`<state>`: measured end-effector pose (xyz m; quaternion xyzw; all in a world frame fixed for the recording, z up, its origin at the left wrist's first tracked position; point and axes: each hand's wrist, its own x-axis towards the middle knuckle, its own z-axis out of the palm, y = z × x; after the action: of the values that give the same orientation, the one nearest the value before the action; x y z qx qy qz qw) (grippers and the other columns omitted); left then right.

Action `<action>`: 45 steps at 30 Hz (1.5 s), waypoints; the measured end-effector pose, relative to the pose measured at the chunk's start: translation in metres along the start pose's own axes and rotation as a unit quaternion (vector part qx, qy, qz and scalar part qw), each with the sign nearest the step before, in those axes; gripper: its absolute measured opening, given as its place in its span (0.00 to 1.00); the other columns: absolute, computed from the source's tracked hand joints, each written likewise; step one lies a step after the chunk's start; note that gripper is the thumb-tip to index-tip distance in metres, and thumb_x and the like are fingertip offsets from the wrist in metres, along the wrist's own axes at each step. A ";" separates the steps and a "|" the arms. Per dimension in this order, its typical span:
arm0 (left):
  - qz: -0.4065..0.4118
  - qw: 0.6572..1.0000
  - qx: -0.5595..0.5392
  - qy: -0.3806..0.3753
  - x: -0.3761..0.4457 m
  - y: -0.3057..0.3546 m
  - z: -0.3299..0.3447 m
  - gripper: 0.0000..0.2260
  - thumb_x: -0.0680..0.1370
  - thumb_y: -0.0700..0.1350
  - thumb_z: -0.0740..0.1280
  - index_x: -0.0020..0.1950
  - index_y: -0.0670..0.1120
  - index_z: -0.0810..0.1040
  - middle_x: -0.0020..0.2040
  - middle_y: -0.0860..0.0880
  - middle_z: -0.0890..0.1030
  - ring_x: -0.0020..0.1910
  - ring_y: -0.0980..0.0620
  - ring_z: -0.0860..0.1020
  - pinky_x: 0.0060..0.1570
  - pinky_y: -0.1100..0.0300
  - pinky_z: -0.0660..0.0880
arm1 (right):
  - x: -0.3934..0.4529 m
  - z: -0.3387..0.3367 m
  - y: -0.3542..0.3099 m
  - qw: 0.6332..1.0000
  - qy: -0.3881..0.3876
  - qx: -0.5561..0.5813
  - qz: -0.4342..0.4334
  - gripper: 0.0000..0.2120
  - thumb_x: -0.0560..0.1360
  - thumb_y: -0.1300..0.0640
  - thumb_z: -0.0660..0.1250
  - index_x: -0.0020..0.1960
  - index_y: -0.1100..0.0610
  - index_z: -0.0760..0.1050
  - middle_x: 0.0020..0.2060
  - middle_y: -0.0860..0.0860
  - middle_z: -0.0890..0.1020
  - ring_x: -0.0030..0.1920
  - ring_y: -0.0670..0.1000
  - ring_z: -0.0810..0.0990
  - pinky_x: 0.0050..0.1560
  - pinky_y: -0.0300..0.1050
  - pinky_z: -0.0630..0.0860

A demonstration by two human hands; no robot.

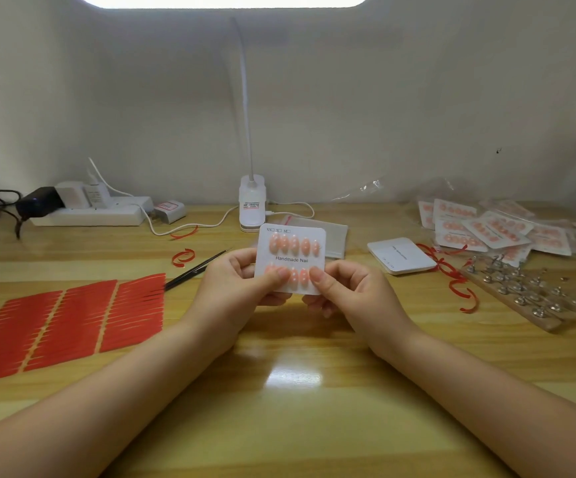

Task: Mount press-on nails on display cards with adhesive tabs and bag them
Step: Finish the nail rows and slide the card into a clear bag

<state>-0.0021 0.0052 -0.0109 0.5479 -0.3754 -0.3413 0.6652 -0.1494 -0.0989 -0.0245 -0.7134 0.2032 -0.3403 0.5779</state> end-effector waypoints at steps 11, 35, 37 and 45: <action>0.007 0.998 0.049 -0.033 -0.002 -0.006 0.002 0.13 0.68 0.47 0.73 0.51 0.45 0.83 0.44 0.43 0.86 0.40 0.49 0.84 0.38 0.61 0.80 | 0.004 -0.005 -0.002 0.994 -0.047 0.066 0.072 0.14 0.67 0.54 0.73 0.48 0.61 0.82 0.42 0.59 0.86 0.37 0.50 0.84 0.32 0.36 0.75; 0.011 0.949 0.316 -0.007 -0.005 -0.003 0.003 0.28 0.71 0.41 0.69 0.68 0.57 0.64 0.49 0.53 0.82 0.42 0.58 0.83 0.39 0.59 0.81 | 0.014 -0.023 -0.013 0.990 0.068 -0.092 0.078 0.25 0.68 0.33 0.65 0.41 0.56 0.82 0.36 0.57 0.85 0.28 0.47 0.76 0.32 0.41 0.72; 0.024 0.888 0.456 -0.051 -0.010 -0.004 0.005 0.30 0.68 0.51 0.65 0.69 0.59 0.62 0.51 0.58 0.79 0.45 0.57 0.81 0.40 0.59 0.79 | 0.020 -0.037 -0.013 0.980 0.129 -0.124 0.086 0.17 0.74 0.41 0.67 0.43 0.56 0.81 0.36 0.50 0.85 0.31 0.45 0.77 0.37 0.44 0.73; 0.115 0.680 0.724 -0.013 -0.008 -0.010 0.005 0.19 0.69 0.63 0.53 0.53 0.54 0.70 0.49 0.54 0.73 0.48 0.52 0.69 0.46 0.57 0.64 | 0.053 -0.053 0.009 0.900 0.136 -0.415 0.002 0.09 0.76 0.57 0.65 0.55 0.55 0.81 0.51 0.52 0.79 0.50 0.51 0.77 0.47 0.41 0.69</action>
<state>-0.0107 0.0085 -0.0214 0.8067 -0.5739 0.1091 0.0898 -0.1507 -0.1739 -0.0143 -0.8351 0.4037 -0.3176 0.1971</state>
